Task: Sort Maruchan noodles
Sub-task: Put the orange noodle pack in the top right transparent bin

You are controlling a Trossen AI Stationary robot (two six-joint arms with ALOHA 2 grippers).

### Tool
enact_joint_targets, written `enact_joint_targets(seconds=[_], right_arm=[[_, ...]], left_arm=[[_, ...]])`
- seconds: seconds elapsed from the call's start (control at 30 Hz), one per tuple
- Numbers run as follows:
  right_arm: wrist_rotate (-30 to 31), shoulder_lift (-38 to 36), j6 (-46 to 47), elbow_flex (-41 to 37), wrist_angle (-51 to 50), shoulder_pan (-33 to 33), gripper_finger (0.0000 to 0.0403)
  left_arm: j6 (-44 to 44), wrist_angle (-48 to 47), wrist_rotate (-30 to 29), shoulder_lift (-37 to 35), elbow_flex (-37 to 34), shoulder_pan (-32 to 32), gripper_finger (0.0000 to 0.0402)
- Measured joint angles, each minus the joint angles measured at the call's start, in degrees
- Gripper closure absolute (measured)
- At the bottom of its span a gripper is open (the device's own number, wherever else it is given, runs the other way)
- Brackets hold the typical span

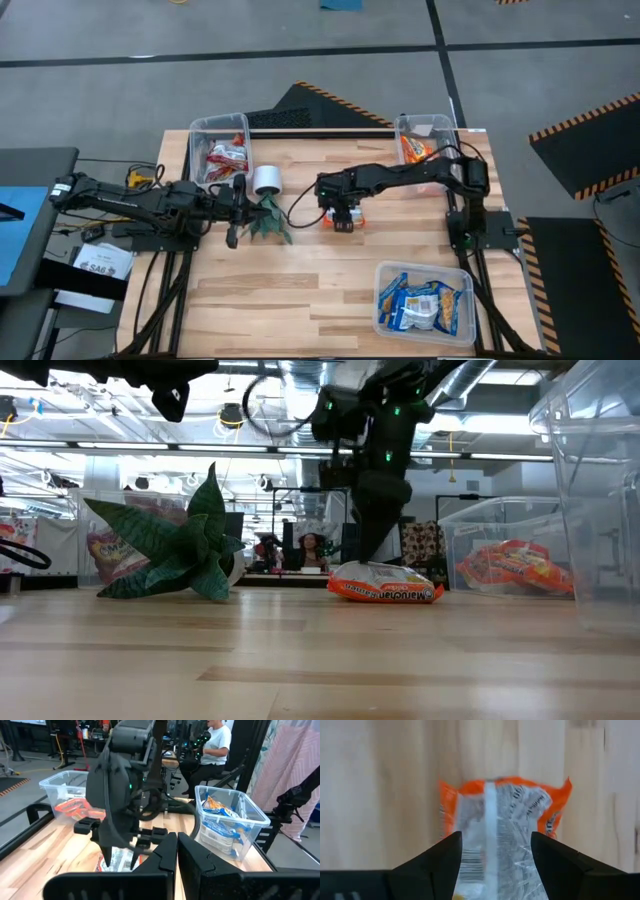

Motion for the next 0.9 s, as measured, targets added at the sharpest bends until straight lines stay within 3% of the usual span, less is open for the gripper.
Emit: enact_joint_targets(seconds=[0.3,0.4,0.5,0.67,0.8,0.9], right_arm=[[4.59,4.3,-0.83,-0.13,-0.41,0.16,0.0144],[4.84,5.4,-1.01,-0.09,-0.37,0.16,0.0161],[7.42,5.36,-0.97,-0.07,-0.95,0.5,0.0213],[11.82,3.62,-0.66,-0.1,-1.43,1.36,0.0373],[12.62,-0.22,1.93,-0.11,-2.79,2.21,0.0387],[17.24,-5.31,3.04,-0.13,-4.53,3.68,0.0395]], left_arm=[[0.13,-0.02,-0.06,0.0,-0.02,0.02,0.0402],[1.08,-0.01,-0.26,0.0,-0.02,0.02,0.0402],[1.47,-0.04,-1.67,0.0,-0.02,0.02,0.0401],[1.51,-0.07,-2.92,0.0,-0.02,0.02,0.0401],[1.51,-0.2,-2.95,0.0,-0.02,0.02,0.0401],[1.85,-0.51,-3.01,0.0,-0.04,0.02,0.0401]])
